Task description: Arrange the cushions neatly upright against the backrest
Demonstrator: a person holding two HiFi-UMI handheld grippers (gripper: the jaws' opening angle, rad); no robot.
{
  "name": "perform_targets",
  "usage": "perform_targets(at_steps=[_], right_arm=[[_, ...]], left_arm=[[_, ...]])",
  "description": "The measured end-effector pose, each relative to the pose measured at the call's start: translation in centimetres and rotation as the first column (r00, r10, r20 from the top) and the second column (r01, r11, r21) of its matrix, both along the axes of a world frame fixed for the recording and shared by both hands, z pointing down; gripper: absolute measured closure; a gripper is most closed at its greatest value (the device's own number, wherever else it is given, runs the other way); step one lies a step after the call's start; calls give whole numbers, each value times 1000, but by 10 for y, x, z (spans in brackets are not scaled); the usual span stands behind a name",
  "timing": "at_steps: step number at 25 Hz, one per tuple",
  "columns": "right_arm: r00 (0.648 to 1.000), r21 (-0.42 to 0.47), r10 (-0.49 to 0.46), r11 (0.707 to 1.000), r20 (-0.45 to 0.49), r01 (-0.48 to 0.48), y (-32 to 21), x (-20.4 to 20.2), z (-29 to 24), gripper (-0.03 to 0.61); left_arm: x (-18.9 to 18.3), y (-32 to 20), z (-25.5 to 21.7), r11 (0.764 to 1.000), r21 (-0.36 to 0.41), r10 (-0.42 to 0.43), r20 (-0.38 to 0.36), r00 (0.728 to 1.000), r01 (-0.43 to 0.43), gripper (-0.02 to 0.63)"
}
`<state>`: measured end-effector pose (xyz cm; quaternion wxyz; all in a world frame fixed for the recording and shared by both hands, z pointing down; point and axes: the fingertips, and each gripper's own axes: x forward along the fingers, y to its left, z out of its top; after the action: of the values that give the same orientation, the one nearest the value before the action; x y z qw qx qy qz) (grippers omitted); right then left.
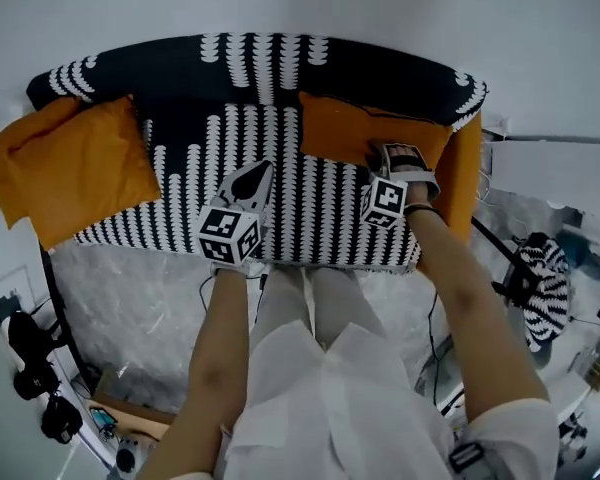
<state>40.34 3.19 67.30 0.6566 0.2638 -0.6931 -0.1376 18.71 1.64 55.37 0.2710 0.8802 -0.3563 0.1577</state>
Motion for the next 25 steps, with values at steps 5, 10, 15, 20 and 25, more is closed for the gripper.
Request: perform_targets(at_steps=[5, 10, 15, 20, 25], right_arm=[[1000, 33, -6, 999, 5, 6, 12, 54, 11, 428], [997, 60, -71, 996, 24, 69, 8, 76, 25, 434], [997, 68, -77, 995, 19, 76, 3, 93, 45, 442], [1000, 34, -15, 999, -1, 15, 3, 123, 77, 445], [998, 0, 52, 999, -46, -52, 4, 147, 105, 456]], left_arm=[[52, 7, 11, 998, -24, 62, 6, 998, -61, 597], [90, 5, 22, 995, -35, 99, 10, 995, -98, 597], [114, 3, 35, 993, -52, 110, 13, 994, -110, 597], [124, 0, 45, 990, -67, 126, 20, 992, -124, 597], [127, 0, 57, 987, -88, 137, 36, 990, -134, 597]])
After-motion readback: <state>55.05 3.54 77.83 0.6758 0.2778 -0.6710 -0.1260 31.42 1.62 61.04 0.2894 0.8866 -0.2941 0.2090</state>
